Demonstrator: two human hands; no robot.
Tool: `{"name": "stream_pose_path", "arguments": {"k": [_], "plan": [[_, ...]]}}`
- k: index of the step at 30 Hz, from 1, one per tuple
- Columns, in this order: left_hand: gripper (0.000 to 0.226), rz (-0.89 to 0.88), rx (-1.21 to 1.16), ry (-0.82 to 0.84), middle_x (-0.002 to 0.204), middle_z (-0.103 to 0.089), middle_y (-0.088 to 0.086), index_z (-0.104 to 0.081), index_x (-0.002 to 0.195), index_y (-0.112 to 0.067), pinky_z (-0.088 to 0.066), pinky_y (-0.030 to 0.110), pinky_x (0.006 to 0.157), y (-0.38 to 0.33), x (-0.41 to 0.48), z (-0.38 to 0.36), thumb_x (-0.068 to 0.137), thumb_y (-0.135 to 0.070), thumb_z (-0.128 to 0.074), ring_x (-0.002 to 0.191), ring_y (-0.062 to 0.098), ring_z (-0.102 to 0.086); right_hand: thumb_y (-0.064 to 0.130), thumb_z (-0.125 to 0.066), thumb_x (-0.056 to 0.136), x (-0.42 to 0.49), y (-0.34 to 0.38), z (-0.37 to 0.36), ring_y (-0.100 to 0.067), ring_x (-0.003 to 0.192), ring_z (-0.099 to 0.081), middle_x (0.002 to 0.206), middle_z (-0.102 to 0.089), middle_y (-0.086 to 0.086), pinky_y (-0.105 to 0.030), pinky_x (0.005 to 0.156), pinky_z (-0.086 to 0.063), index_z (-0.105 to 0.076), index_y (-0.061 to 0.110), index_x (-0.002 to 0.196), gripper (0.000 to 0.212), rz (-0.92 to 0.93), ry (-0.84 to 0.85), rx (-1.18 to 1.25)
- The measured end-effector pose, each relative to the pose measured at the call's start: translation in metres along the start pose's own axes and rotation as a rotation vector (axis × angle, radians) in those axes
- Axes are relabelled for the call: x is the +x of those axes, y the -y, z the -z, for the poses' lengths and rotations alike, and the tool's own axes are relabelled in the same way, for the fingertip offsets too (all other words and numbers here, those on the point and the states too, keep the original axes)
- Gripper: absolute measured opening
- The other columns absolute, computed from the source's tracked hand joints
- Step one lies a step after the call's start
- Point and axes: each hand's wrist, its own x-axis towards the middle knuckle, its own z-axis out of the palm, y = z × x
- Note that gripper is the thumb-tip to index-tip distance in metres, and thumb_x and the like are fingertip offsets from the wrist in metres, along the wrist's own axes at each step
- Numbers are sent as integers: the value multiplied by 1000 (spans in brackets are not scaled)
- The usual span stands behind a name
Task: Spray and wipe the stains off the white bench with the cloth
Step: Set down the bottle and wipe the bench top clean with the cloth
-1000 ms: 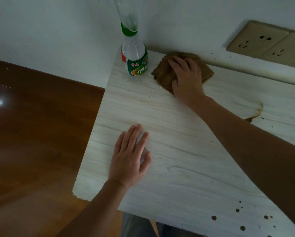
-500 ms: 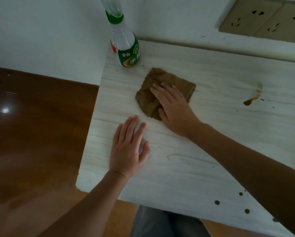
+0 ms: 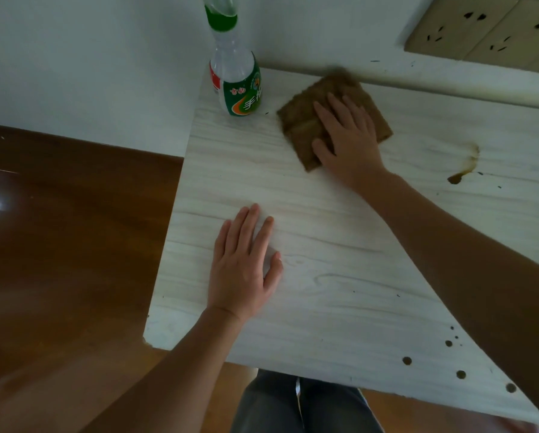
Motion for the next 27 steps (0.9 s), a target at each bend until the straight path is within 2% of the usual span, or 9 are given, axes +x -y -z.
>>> {"name": "stream_pose_path", "arguments": {"k": [7,11,15,18,23,27], "plan": [[60,-7,11,-15,168,-29,13,-42,156,-14,-21,50,128,-1,0,0,103,-42,-47,158,28,-20,36,-42,98,29,50,-12,-33,153,-12,165,-21,-9,-49,124,-3,-33,28,155,58,45,0,-18],[59,-5,12,-10,168,-29,13,-42,156,-15,-21,50,128,-1,0,1,103,-42,-46,158,27,-20,34,-39,93,8,49,-18,-35,150,-22,161,-32,-9,-51,124,-10,-44,27,149,57,209,17,-4],[60,-4,18,13,169,-27,12,-40,157,-15,-20,49,128,-1,1,2,104,-43,-44,159,27,-18,33,-40,95,-40,28,-19,-31,151,-23,161,-32,-7,-50,125,-11,-42,26,151,56,316,47,-19],[60,-10,24,19,169,-26,12,-39,157,-15,-19,49,128,-1,1,4,104,-44,-43,159,27,-17,32,-38,98,-93,8,-16,-27,153,-18,163,-27,-6,-48,125,-10,-38,25,153,56,251,48,-12],[59,-15,22,2,167,-29,14,-41,155,-12,-19,49,128,-2,2,5,104,-42,-38,157,30,-22,38,-39,100,-169,-37,-4,-23,155,-11,166,-21,-3,-49,125,-12,-30,25,157,60,1,30,-17],[59,-19,12,-11,166,-31,16,-42,154,-11,-20,50,128,-2,2,4,104,-41,-38,157,31,-23,48,-38,98,-172,-69,12,-19,155,-6,168,-14,1,-41,126,-3,-23,29,159,66,-199,12,6]]}}
